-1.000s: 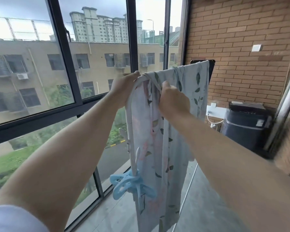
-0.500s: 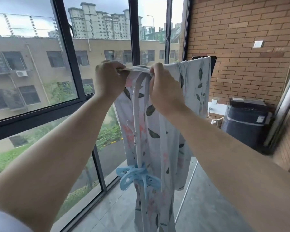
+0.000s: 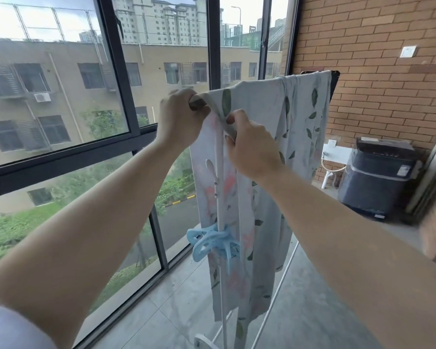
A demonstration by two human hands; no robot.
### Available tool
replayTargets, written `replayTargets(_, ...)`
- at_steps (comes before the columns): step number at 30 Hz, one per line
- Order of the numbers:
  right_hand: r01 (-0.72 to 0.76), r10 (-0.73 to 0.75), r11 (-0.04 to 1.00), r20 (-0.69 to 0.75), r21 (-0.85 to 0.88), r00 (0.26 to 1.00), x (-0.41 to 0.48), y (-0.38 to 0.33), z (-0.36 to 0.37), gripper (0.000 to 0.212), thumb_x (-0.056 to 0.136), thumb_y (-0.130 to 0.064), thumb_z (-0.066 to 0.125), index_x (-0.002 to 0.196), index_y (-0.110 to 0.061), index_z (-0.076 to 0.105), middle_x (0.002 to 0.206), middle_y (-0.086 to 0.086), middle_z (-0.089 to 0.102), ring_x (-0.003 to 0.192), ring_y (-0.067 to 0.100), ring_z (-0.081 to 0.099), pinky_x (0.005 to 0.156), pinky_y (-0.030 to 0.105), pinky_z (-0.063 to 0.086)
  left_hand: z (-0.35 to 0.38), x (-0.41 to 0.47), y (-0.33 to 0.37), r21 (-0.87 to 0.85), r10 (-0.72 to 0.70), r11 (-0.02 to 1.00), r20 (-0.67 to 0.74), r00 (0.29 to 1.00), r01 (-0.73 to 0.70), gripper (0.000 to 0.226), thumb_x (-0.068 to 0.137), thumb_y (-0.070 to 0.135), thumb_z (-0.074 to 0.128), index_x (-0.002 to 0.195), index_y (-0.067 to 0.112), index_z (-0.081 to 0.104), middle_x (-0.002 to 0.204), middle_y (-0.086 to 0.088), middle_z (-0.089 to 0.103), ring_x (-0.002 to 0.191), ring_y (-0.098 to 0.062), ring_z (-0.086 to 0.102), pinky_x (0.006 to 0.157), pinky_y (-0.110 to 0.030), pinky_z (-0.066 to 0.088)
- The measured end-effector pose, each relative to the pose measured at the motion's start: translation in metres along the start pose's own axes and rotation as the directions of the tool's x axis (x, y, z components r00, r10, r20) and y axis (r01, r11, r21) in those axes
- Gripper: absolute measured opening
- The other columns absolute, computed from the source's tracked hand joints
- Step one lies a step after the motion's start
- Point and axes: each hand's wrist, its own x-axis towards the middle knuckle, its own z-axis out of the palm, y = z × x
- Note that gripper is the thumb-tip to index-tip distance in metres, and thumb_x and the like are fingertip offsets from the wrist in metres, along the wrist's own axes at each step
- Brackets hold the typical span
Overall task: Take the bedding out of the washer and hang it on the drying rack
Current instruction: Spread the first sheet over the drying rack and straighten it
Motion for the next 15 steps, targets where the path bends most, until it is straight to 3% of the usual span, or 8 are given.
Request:
replayTargets(4,-0.041,0.041,0.999,0.017,0.019,0.999,-0.006,-0.001,0.002,0.012,0.094,-0.011,0.051,0.105,-0.016,0.054,0.084,0.003,0.064,0.072,0.027,0.061,0.063,0.041,0.054,-0.001,-0.006,-0.005,-0.039,-0.078,0.996,0.055,0.995,0.08,0.026,0.097,0.022,0.058,0.071,0.015,0.058,0.068,0.002,0.052,0.072,-0.021,0.047,0.06,-0.032,0.027)
replayTargets(7,-0.085,0.085,0.996,0.035,0.006,0.996,-0.009,-0.002,0.001,0.009,0.093,-0.012,0.053,0.101,-0.016,0.054,0.081,0.003,0.064,0.071,0.028,0.061,0.063,0.042,0.056,-0.005,-0.006,-0.001,-0.121,-0.206,0.97,0.049,0.977,0.21,0.024,0.094,0.005,0.042,0.097,0.01,0.066,0.082,-0.001,0.06,0.069,-0.015,0.049,0.053,-0.024,0.035)
replayTargets(9,-0.084,0.084,0.996,0.035,0.0,0.996,-0.011,-0.004,0.001,0.006,0.094,-0.016,0.055,0.099,-0.017,0.052,0.078,0.002,0.064,0.067,0.027,0.062,0.059,0.038,0.054,-0.007,-0.007,0.001,-0.144,-0.205,0.968,0.023,0.979,0.206,0.03,0.094,0.001,0.036,0.106,0.01,0.061,0.086,-0.001,0.058,0.07,-0.015,0.049,0.05,-0.021,0.033)
replayTargets(11,-0.069,0.069,0.998,0.009,0.007,0.998,-0.011,-0.007,0.0,0.006,0.097,-0.02,0.055,0.099,-0.017,0.05,0.075,0.001,0.063,0.063,0.025,0.062,0.054,0.033,0.05,-0.009,-0.008,0.004,-0.163,-0.166,0.973,-0.005,0.986,0.163,0.027,0.094,-0.001,0.035,0.103,0.014,0.055,0.081,0.005,0.054,0.067,-0.008,0.047,0.047,-0.014,0.031)
replayTargets(15,-0.054,0.055,0.998,-0.023,0.031,0.998,-0.011,-0.016,-0.002,0.01,0.101,-0.026,0.048,0.104,-0.017,0.046,0.071,0.0,0.061,0.055,0.023,0.06,0.048,0.031,0.045,-0.013,-0.006,0.012,-0.223,-0.193,0.96,-0.102,0.976,0.167,0.029,0.094,-0.002,0.033,0.104,0.015,0.055,0.075,0.013,0.05,0.062,-0.001,0.043,0.049,-0.016,0.032)
